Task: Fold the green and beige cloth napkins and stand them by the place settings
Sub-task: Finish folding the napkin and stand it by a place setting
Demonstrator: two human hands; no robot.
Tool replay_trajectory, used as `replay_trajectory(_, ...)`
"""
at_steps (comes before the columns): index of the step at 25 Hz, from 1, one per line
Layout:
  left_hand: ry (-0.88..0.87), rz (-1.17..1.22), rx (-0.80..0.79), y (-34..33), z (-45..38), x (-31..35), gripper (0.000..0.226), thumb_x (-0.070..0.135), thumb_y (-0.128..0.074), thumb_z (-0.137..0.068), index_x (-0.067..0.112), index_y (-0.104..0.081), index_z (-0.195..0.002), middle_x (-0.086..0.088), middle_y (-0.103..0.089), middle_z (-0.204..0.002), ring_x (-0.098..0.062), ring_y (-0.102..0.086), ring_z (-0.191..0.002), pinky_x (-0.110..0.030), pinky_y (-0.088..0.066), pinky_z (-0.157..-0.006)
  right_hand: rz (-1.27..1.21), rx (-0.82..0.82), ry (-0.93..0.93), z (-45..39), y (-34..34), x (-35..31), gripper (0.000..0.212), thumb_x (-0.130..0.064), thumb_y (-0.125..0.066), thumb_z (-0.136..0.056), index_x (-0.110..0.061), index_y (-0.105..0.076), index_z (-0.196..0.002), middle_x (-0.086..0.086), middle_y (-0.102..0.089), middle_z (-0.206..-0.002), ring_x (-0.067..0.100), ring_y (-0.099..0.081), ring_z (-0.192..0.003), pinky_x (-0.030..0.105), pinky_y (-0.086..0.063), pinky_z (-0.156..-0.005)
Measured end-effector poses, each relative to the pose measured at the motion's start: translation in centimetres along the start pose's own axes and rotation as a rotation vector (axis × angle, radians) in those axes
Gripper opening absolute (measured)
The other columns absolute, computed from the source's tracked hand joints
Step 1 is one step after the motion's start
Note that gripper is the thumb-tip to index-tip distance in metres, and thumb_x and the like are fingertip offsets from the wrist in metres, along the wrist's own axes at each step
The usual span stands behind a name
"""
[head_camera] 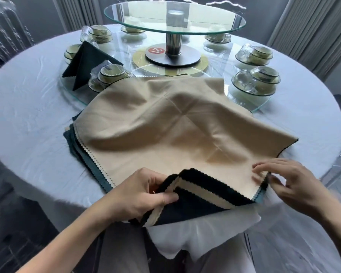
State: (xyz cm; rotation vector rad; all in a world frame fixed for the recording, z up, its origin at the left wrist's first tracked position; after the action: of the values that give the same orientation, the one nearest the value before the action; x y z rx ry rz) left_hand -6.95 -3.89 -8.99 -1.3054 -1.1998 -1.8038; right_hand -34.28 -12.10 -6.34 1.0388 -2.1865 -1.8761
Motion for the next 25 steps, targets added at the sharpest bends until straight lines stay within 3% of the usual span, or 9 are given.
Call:
replay_trajectory(2, -0.011, -0.013, -0.074, -1.2, 0.3, 0.2, 0.027, 0.024, -0.077, -0.084, 0.0, -0.068, -0.075, -0.013, -0.051, -0.06, -0.012, -0.045, -0.06, -0.035, -0.033, -0.053, -0.137, -0.034, 0.038, 0.3, -0.3, -2.6, 0.027, -0.013, -0.065, -0.08, -0.031, -0.075, -0.096, -0.022, -0.07, -0.105, 0.004, -0.064, -0.104, 0.021, -0.047, -0.088)
replay_trajectory(6, -0.018, 0.031, 0.022, -0.2, -0.1, 0.0, 0.051, 0.035, -0.084, -0.075, -0.007, -0.058, -0.067, -0.012, -0.043, -0.058, -0.016, -0.039, -0.058, -0.041, -0.027, -0.051, -0.542, -0.203, 0.087, 1.0, -2.4, -7.6, 0.023, -0.039, -0.067, -0.088, -0.025, -0.074, -0.106, -0.013, -0.072, -0.107, 0.009, -0.067, -0.104, 0.022, -0.051, -0.086)
replay_trajectory(9, -0.032, 0.171, -0.006, 0.4, -0.1, 0.1, 0.029, 0.03, -0.072, -0.088, 0.005, -0.072, -0.073, -0.003, -0.057, -0.065, -0.015, -0.05, -0.061, -0.029, -0.037, -0.054, -0.646, -0.213, 0.072, 1.0, -3.7, -8.0, 0.02, -0.039, -0.065, -0.09, -0.024, -0.076, -0.095, -0.005, -0.075, -0.094, 0.014, -0.071, -0.087, 0.024, -0.054, -0.074)
replay_trajectory(12, -0.029, 0.238, 0.036, 1.0, 0.2, -0.1, 0.025, 0.03, -0.079, -0.082, 0.005, -0.077, -0.079, -0.013, -0.072, -0.072, -0.018, -0.063, -0.066, -0.025, -0.049, -0.06, -0.69, -0.143, 0.026, 0.7, -4.0, -7.1, 0.02, -0.04, -0.066, -0.087, -0.023, -0.076, -0.089, -0.002, -0.075, -0.083, 0.014, -0.07, -0.076, 0.025, -0.052, -0.065)
replay_trajectory(15, -0.046, 0.285, 0.118, 1.8, 0.2, -0.2, 0.029, 0.037, -0.082, -0.073, 0.009, -0.078, -0.074, -0.013, -0.069, -0.066, -0.016, -0.06, -0.062, -0.025, -0.049, -0.058, -0.729, -0.116, 0.027, 0.5, -3.9, -7.2, 0.016, -0.037, -0.066, -0.089, -0.024, -0.074, -0.084, -0.002, -0.072, -0.078, 0.01, -0.067, -0.073, 0.025, -0.051, -0.065)
replay_trajectory(18, -0.037, 0.325, 0.108, 1.4, 0.2, -0.1, 0.023, 0.032, -0.077, -0.08, 0.009, -0.078, -0.079, -0.015, -0.066, -0.068, -0.019, -0.058, -0.066, -0.024, -0.047, -0.063, -0.751, -0.089, 0.017, 0.1, -3.6, -7.0, 0.013, -0.019, -0.064, -0.09, -0.022, -0.072, -0.081, -0.003, -0.07, -0.075, 0.009, -0.065, -0.072, 0.021, -0.049, -0.065)
replay_trajectory(20, 0.003, 0.316, 0.147, 1.4, 0.1, -0.5, 0.017, 0.024, -0.075, -0.078, 0.007, -0.077, -0.08, -0.01, -0.065, -0.069, -0.016, -0.055, -0.065, -0.017, -0.044, -0.059, -0.772, -0.062, 0.012, 0.0, -3.2, -6.9, 0.013, -0.014, -0.064, -0.087, -0.021, -0.073, -0.081, -0.002, -0.07, -0.075, 0.012, -0.065, -0.072, 0.023, -0.05, -0.065)
replay_trajectory(22, -0.012, 0.345, 0.186, 1.7, 0.1, -0.1, 0.02, 0.029, -0.08, -0.074, 0.01, -0.077, -0.078, -0.003, -0.064, -0.07, -0.011, -0.055, -0.064, -0.014, -0.044, -0.058, -0.754, -0.017, 0.006, 0.0, -2.8, -6.7, 0.014, -0.016, -0.063, -0.087, -0.024, -0.072, -0.079, -0.004, -0.069, -0.073, 0.009, -0.064, -0.07, 0.021, -0.049, -0.065)
replay_trajectory(25, -0.129, 0.192, 0.083, 1.8, 0.5, 1.9, 0.033, 0.047, -0.081, -0.074, 0.022, -0.077, -0.095, 0.01, -0.073, -0.091, -0.009, -0.067, -0.086, -0.019, -0.051, -0.078, -0.716, 0.043, -0.013, -0.2, -2.6, -6.3, 0.014, -0.023, -0.062, -0.09, -0.024, -0.069, -0.079, -0.005, -0.069, -0.072, 0.01, -0.064, -0.068, 0.02, -0.049, -0.064)
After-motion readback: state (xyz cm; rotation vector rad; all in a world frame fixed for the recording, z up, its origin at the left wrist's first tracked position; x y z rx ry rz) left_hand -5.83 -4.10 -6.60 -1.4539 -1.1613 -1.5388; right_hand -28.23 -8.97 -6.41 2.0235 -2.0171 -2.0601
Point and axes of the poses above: each hand's wrist, its own z-axis away from the middle knuckle, its own y-axis out of the back of the hand, x = y × z, the point moved 10 cm from there along -z, towards the middle knuckle
